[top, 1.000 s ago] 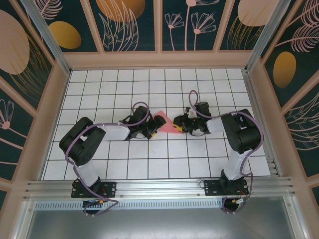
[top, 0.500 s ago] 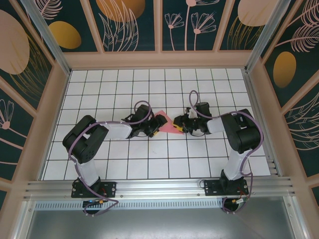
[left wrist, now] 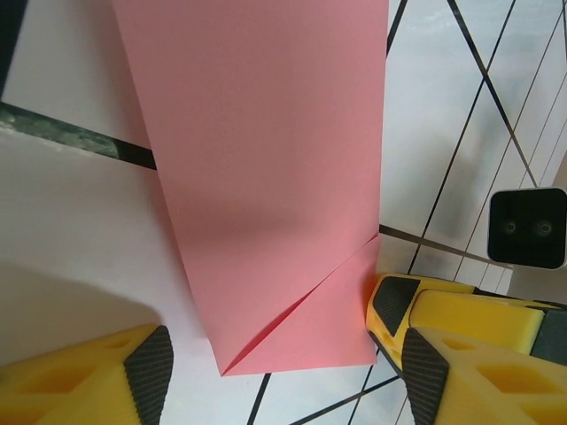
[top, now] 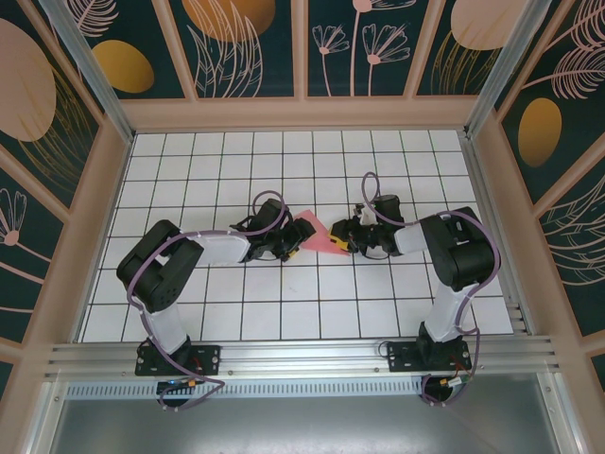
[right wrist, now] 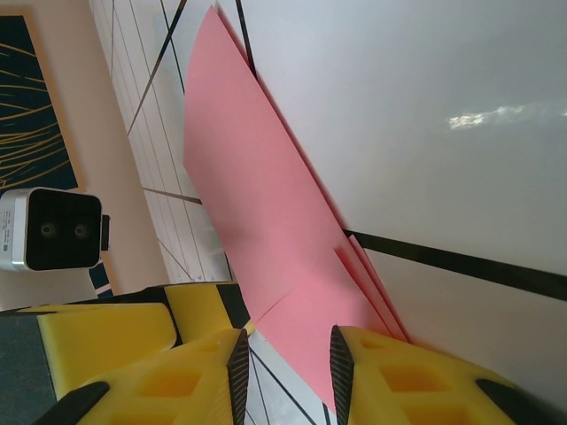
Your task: Fold a paper plane with a square sheet of paper (pick it up from the middle)
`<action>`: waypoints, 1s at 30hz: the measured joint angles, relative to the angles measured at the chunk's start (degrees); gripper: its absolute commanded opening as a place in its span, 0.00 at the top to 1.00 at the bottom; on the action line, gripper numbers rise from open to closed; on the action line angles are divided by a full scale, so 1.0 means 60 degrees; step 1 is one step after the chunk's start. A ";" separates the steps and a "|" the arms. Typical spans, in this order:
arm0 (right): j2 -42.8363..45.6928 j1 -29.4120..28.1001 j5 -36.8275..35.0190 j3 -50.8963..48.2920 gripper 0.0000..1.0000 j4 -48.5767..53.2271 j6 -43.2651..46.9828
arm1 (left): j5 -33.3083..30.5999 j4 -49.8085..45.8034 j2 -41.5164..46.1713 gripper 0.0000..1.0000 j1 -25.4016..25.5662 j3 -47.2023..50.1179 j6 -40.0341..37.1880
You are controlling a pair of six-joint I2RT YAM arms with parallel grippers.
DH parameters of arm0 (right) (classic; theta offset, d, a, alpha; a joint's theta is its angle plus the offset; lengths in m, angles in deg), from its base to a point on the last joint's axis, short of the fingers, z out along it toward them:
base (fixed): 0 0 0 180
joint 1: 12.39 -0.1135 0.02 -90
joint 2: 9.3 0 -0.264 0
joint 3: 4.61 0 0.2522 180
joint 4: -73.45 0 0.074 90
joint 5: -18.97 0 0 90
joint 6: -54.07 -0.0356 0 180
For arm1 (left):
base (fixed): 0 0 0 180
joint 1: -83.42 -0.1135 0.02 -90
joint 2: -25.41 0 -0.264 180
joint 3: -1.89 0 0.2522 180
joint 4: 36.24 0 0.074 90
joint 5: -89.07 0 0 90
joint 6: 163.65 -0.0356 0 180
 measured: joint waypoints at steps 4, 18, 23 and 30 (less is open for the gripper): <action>0.0000 0.0015 0.0007 -0.0004 0.66 -0.0011 -0.0066 | 0.0098 0.0004 -0.0062 0.34 0.0000 -0.0117 -0.0004; 0.0000 0.0084 0.0222 -0.0127 0.60 -0.0291 -0.0127 | 0.0222 0.0299 -0.0346 0.53 0.0000 -0.0299 0.0098; 0.0259 0.0095 0.0175 -0.0244 0.49 -0.0299 0.0117 | 0.0273 0.0805 -0.0346 0.70 0.0000 -0.0146 0.0280; 0.1195 0.0095 -0.0335 -0.0280 0.42 -0.0197 0.1071 | 0.0117 0.1053 -0.0321 0.94 0.0000 0.0120 0.0357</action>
